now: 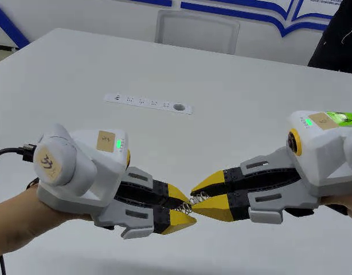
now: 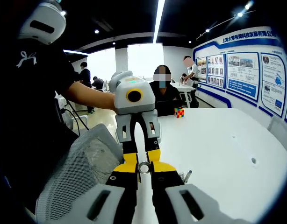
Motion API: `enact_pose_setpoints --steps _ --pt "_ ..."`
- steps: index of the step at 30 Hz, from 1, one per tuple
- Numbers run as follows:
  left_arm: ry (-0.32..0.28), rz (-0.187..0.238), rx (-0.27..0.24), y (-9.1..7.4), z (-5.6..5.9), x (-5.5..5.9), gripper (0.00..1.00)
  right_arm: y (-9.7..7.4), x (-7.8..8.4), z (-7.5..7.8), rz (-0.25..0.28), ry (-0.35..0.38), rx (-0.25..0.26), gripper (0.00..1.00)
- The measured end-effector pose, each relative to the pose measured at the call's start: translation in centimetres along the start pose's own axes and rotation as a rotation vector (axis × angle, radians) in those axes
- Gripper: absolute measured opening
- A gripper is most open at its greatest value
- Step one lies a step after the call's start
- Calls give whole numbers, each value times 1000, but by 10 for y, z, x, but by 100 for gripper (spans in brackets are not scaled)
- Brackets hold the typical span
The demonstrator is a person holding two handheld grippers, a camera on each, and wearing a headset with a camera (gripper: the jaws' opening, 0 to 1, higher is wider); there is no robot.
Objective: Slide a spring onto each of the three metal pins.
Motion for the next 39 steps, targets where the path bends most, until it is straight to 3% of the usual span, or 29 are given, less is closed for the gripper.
enact_pose_setpoints --steps 9,16,21,25,28,33,39 --pt "-4 -8 -6 2 0 2 10 10 -6 -2 -2 -19 9 11" --pt "-11 -9 -11 3 -1 3 10 12 -6 -1 1 26 21 11" --pt "-23 -2 -14 4 -1 6 11 13 -5 0 -9 19 26 11" --pt "1 -9 -10 4 0 8 11 14 -4 0 -20 23 24 11" --pt "10 -12 -24 2 -2 9 11 15 -4 3 -25 20 31 11" --pt "-38 12 -61 -4 -8 12 12 14 -8 9 -6 30 50 11" --pt "-55 15 -121 -16 -17 15 24 9 -13 20 -17 13 77 11"
Point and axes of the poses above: the centre of the closed fingertips' face, and the gripper's own axes: y roughly forward along the fingers, z roughly to its right, x roughly out of its underside, the point moved 9 cm from there along -y, roughly backward along the fingers, and after that the axes turned 1 degree about -x, right-handed, at the moved point
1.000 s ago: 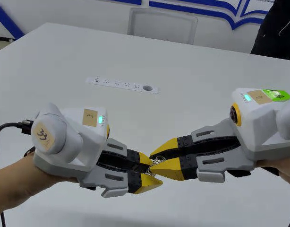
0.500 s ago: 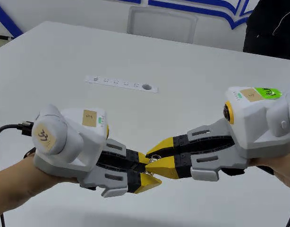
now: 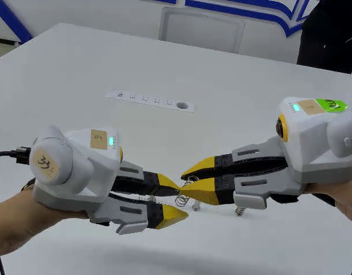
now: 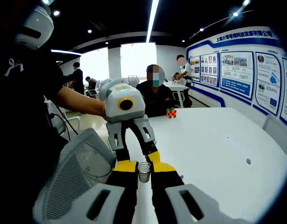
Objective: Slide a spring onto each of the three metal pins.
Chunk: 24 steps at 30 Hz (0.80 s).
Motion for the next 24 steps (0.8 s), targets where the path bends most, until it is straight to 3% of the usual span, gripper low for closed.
enact_pose_setpoints --steps 3,7,13,24 --pt "-15 36 -20 -5 -4 -2 31 -4 0 8 -2 0 24 11" --pt "-27 43 -50 -12 -9 -2 39 -8 2 17 -5 3 59 11" --pt "-44 30 -113 -22 -18 2 53 -14 12 34 -31 27 131 11" --pt "-86 -7 -158 -35 -24 14 68 -21 36 61 -70 91 289 11"
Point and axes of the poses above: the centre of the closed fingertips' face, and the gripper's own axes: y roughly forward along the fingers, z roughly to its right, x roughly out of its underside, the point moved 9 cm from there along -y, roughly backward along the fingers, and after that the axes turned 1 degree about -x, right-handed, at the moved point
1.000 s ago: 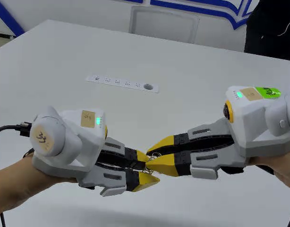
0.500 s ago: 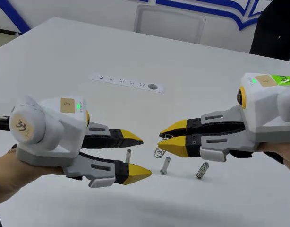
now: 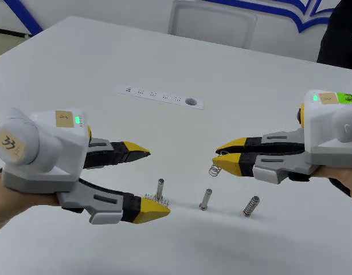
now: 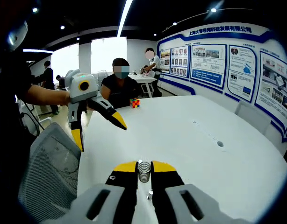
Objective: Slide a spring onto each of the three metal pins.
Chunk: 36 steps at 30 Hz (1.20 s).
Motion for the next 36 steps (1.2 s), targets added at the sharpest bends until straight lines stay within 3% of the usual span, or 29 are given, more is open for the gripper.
enact_pose_setpoints --steps 6,19,36 --pt "-31 3 -54 -8 -7 6 81 7 15 8 -30 32 38 11" --pt "-56 -6 -144 -22 -20 13 100 28 41 13 -75 102 52 11" --pt "-79 -24 -145 -21 -19 20 99 49 61 13 -170 99 30 11"
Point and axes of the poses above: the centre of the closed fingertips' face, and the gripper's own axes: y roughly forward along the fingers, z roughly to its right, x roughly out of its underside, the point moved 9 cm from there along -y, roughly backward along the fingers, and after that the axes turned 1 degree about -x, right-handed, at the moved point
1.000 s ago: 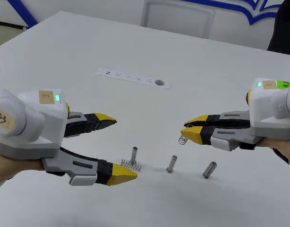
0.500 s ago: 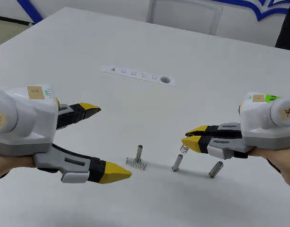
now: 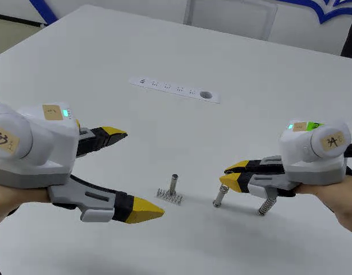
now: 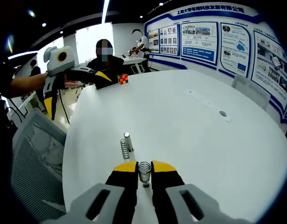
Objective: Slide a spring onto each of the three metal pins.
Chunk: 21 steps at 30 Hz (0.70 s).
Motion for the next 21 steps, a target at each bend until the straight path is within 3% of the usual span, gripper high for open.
enact_pose_setpoints --steps 21 --pt "-33 -19 -22 -8 -4 11 97 27 24 -3 -71 -11 2 12"
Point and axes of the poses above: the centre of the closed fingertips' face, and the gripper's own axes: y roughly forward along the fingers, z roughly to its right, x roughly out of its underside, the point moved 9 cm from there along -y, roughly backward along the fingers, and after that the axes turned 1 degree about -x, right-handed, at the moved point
